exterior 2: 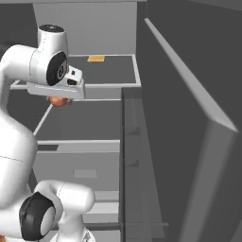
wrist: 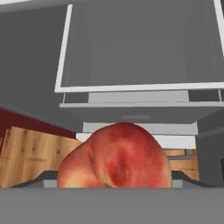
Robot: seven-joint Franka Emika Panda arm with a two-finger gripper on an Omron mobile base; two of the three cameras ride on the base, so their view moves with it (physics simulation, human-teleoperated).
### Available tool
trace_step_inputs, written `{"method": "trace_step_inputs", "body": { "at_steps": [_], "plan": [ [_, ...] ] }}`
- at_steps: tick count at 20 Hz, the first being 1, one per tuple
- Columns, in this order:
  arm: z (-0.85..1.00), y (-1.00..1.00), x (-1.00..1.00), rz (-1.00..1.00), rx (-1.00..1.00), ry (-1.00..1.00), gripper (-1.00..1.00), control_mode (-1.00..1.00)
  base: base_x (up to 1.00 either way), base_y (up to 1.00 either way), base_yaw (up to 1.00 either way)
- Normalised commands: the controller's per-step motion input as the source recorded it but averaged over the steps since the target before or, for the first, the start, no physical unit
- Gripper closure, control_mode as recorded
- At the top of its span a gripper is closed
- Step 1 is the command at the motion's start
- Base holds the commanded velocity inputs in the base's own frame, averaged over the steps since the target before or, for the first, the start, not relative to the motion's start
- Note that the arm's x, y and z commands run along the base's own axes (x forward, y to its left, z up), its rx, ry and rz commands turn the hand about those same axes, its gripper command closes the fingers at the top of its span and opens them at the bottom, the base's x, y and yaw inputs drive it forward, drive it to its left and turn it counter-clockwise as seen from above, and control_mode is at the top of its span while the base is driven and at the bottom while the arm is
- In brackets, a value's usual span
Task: Pick up the apple and peach from the fridge and place one fruit on each plate on the dining counter.
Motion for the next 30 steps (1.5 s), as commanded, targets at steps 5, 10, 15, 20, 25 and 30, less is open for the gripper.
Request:
{"method": "trace_step_inputs", "body": {
  "at_steps": [5,10,15,20,25,30],
  "plan": [
    [0.01,-0.04,-1.00,0.00,0.00,-0.07,1.00,-1.00,0.00,0.00,0.00],
    [-0.54,-0.05,-0.64,0.00,-0.05,-0.03,1.00,-1.00,0.00,0.00,0.00],
    [-0.04,-0.28,-0.30,-0.06,0.00,-0.06,1.00,-1.00,0.00,0.00,0.00],
    [-0.24,-0.06,-0.12,-0.07,0.00,0.01,1.00,-1.00,0.00,0.00,0.00],
    [-0.01,0.00,0.00,-0.01,0.00,0.01,1.00,-1.00,0.00,0.00,0.00],
    [0.00,0.00,-0.10,0.00,0.00,-0.01,1.00,1.00,-0.40,0.08,-0.10]
  ]
}}
